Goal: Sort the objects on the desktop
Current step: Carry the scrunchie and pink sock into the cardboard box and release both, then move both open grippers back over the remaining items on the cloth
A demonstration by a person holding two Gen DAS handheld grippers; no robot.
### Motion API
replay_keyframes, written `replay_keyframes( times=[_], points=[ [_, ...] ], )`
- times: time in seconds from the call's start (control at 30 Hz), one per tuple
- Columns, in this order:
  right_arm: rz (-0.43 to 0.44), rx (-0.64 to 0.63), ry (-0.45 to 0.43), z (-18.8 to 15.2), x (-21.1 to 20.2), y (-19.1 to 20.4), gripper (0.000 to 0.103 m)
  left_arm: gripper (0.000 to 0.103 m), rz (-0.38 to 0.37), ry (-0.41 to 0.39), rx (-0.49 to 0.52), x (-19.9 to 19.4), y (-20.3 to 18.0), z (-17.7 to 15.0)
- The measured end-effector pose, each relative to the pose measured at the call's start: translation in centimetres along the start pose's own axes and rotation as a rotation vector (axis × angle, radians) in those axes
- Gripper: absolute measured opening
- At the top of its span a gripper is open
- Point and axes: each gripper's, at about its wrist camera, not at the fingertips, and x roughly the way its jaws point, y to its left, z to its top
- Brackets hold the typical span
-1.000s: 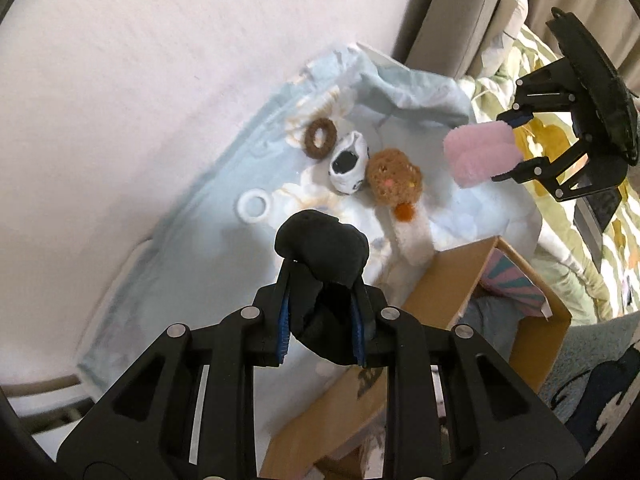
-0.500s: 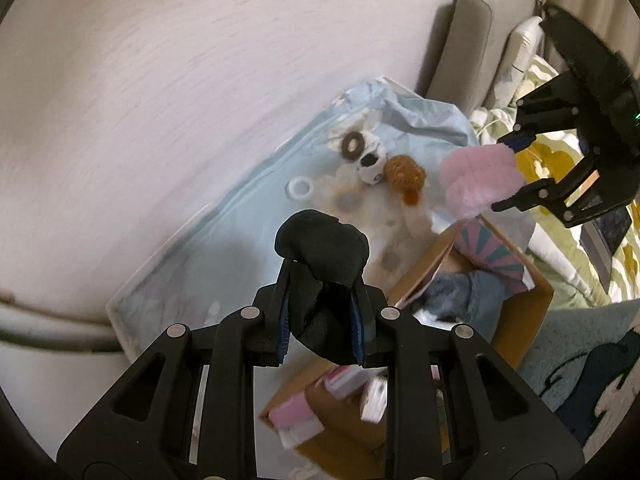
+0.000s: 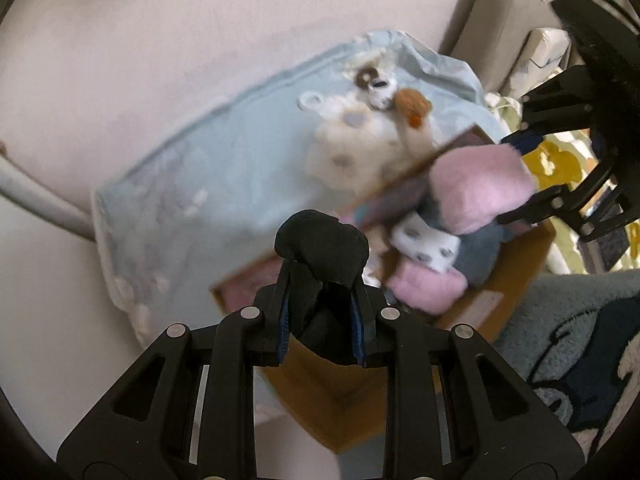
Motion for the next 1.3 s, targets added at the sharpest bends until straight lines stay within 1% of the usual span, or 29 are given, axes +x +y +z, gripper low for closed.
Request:
replay_keyframes(
  times=[0.07,0.13,0.2,0.37,0.6,0.7,0.73,0.77,0.8,0.83,0.87,0.9,0.93,1.0,1.03,1.07,1.1,1.3],
  points=[
    [0.026,-0.019,0.009,-0.4,0.6,1.1,0.037,0.021,-0.016,0.009,-0.008,0.7,-1.0,-1.0],
    [0.041,-0.035,0.021,-0.7,1.2,1.7,0.037,0.021,-0.044,0.025,-0.025,1.5,-1.7,-1.8],
    [0.048,-0.053,0.035,-0.9,1.7,2.2,0.037,0.021,-0.057,0.041,-0.036,2.2,-2.2,-2.3],
    [0.061,-0.050,0.037,-1.1,2.1,2.2,0.037,0.021,-0.039,0.057,-0.025,2.7,-2.7,-2.4],
    [0.054,-0.057,0.053,-1.3,2.6,2.2,0.037,0.021,-0.024,0.085,-0.021,3.6,-2.5,-2.4],
    [0.060,-0.036,0.076,-1.4,3.0,1.8,0.039,0.023,-0.017,0.091,-0.034,3.9,-2.3,-2.4],
    [0.063,-0.025,0.088,-1.3,3.2,1.7,0.040,0.026,-0.021,0.097,-0.050,4.0,-2.1,-2.3],
    [0.059,-0.010,0.098,-1.3,3.4,1.5,0.044,0.041,-0.020,0.097,-0.058,4.1,-2.0,-2.3],
    [0.053,0.000,0.103,-1.4,3.5,1.4,0.048,0.059,-0.016,0.097,-0.063,4.1,-1.9,-2.3],
    [0.048,0.012,0.106,-1.5,3.6,1.2,0.059,0.103,-0.006,0.095,-0.060,4.1,-2.0,-2.2],
    [0.048,0.025,0.104,-1.6,3.6,1.1,0.074,0.103,0.001,0.077,-0.056,4.0,-2.0,-2.2],
    [0.054,0.041,0.100,-1.7,3.5,0.9,0.081,0.103,-0.001,0.071,-0.051,3.9,-2.0,-2.2],
    [0.068,0.059,0.093,-1.8,3.3,0.6,0.086,0.103,-0.011,0.060,-0.052,3.9,-2.0,-2.2],
    [0.104,0.097,0.082,-1.8,3.0,0.1,0.087,0.103,-0.021,0.060,-0.056,3.9,-1.9,-2.0],
    [0.113,0.109,0.076,-1.9,2.9,0.0,0.091,0.103,-0.019,0.059,-0.056,4.1,-1.9,-2.0],
    [0.111,0.117,0.070,-1.9,2.7,-0.1,0.101,0.103,-0.015,0.059,-0.055,4.1,-1.9,-1.9],
    [0.103,0.119,0.065,-2.0,2.5,-0.1,0.103,0.103,-0.015,0.057,-0.054,4.2,-1.8,-1.8],
    [0.065,0.129,0.043,-2.3,1.3,-0.4,0.103,0.103,-0.023,0.049,-0.042,4.1,-2.2,-1.0]
  ],
)
